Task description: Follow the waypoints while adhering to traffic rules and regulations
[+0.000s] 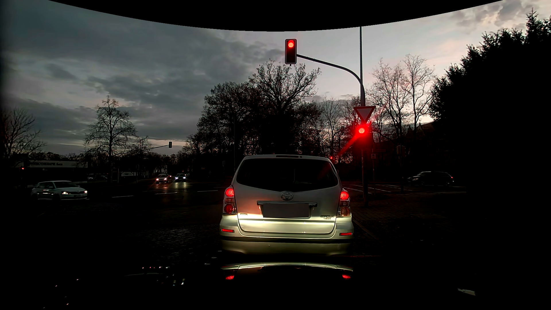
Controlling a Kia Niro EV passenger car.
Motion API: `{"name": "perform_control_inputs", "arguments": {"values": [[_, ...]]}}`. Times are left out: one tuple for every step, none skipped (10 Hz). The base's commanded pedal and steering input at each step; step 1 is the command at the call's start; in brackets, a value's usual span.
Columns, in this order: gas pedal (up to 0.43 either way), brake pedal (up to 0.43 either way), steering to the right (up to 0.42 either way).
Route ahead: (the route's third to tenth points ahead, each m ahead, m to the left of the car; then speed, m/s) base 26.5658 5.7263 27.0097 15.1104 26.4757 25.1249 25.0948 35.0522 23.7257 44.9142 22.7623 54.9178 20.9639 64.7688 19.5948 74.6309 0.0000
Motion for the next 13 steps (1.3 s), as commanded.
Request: {"name": "perform_control_inputs", "arguments": {"values": [[0.0,0.341,0.0],[0.0,0.341,-0.001],[0.0,0.341,-0.001],[0.0,0.341,-0.001],[0.0,0.341,-0.001],[0.0,0.341,-0.001],[0.0,0.341,-0.001],[0.0,0.341,-0.001],[0.0,0.341,-0.001],[0.0,0.341,0.0],[0.0,0.341,0.0],[0.0,0.341,0.0],[0.0,0.341,-0.001]]}}
